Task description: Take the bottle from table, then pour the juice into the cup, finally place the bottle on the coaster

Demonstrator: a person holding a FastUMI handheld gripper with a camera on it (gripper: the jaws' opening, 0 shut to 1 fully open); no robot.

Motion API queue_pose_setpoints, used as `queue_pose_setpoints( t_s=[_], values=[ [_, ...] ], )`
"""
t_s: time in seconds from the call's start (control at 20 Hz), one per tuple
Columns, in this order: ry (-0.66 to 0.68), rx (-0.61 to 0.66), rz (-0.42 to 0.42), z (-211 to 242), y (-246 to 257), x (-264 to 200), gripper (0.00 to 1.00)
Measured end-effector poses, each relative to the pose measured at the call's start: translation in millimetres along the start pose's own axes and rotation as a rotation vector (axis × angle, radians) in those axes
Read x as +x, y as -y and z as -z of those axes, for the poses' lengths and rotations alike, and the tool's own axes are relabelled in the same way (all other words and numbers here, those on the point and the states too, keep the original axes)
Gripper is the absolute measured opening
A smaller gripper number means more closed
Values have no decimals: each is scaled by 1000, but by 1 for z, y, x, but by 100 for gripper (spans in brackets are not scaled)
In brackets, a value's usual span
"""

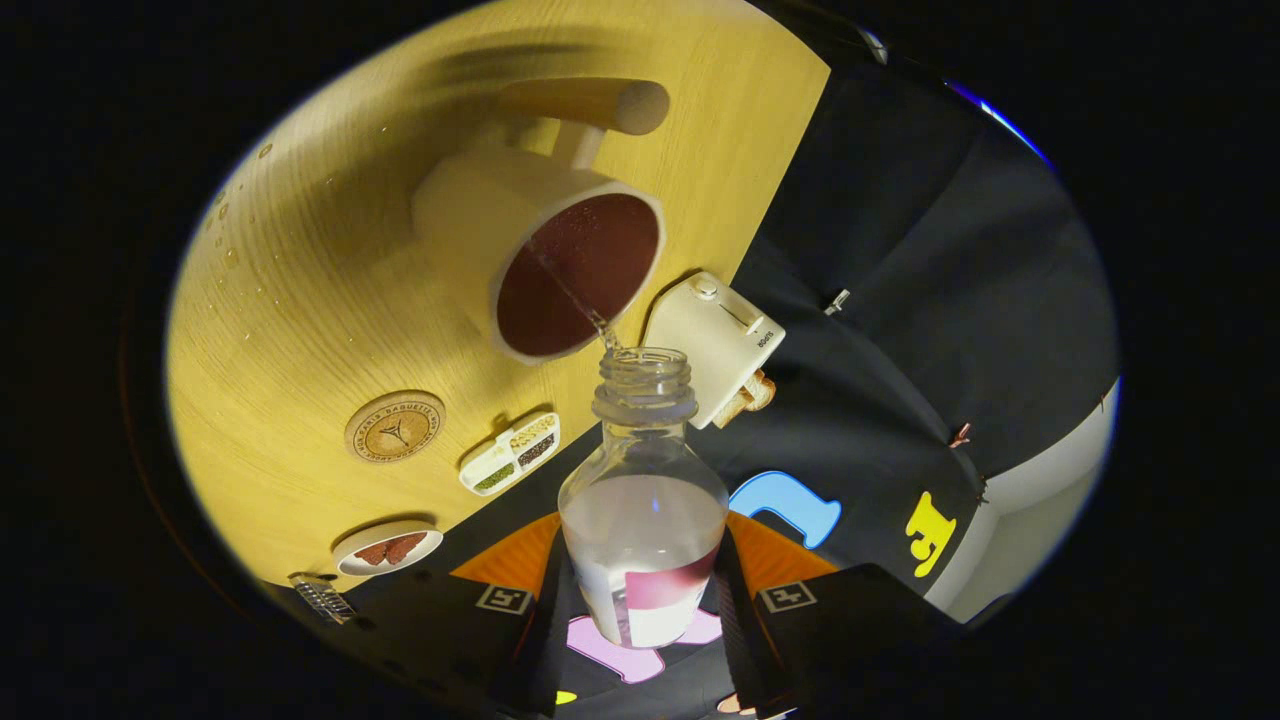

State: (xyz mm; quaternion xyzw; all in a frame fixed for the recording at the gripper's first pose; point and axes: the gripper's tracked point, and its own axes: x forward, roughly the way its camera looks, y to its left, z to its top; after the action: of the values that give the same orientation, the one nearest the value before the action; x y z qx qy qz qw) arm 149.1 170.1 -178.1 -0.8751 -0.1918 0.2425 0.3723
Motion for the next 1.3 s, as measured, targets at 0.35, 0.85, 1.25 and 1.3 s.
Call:
queue_pose_setpoints(
  t_s=[0.35,0.85,1.25,1.3],
  values=[
    [20,-62,29,-1,10,6,67],
    [45,-118,26,-5,12,8,67],
    [29,-130,22,3,15,5,67],
    [30,-131,23,2,15,5,67]
  ],
)
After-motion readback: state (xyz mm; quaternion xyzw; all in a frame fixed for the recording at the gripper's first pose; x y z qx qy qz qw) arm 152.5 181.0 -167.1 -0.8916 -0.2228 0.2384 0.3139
